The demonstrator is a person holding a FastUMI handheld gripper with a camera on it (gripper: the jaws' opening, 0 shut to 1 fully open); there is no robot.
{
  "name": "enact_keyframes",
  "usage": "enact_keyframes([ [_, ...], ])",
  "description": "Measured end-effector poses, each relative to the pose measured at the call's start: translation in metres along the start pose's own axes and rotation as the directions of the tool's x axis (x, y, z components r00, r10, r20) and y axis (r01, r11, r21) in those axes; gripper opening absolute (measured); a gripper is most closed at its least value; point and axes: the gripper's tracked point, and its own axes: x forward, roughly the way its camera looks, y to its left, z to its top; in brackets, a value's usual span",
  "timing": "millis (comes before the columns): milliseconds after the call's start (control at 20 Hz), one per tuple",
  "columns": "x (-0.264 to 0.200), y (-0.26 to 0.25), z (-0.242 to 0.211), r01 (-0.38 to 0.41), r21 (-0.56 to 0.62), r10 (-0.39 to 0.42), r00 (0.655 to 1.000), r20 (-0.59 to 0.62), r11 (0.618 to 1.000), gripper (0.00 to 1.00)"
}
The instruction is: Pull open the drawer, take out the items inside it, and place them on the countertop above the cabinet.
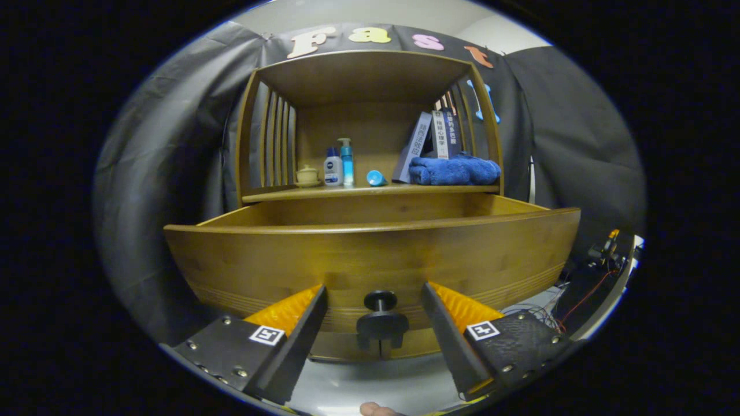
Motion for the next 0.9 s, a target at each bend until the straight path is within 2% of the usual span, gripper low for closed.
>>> enact_keyframes([
  [150,0.009,0.006,-0.001,-0.022,0.028,0.022,1.000,-0.014,0.999,0.99],
  [450,0.051,0.015,0.016,-0.002,0.032,0.002,1.000,0.003,0.999,0.99],
  [500,0.058,0.018,0.010,0.005,0.034,-0.004,1.000,-0.026,0.999,0.99],
  [550,0.061,0.018,0.014,0.009,0.037,-0.010,1.000,0.003,0.999,0.99],
  [900,0.102,0.021,0.016,-0.008,0.043,0.007,1.000,0.008,0.999,0.99],
])
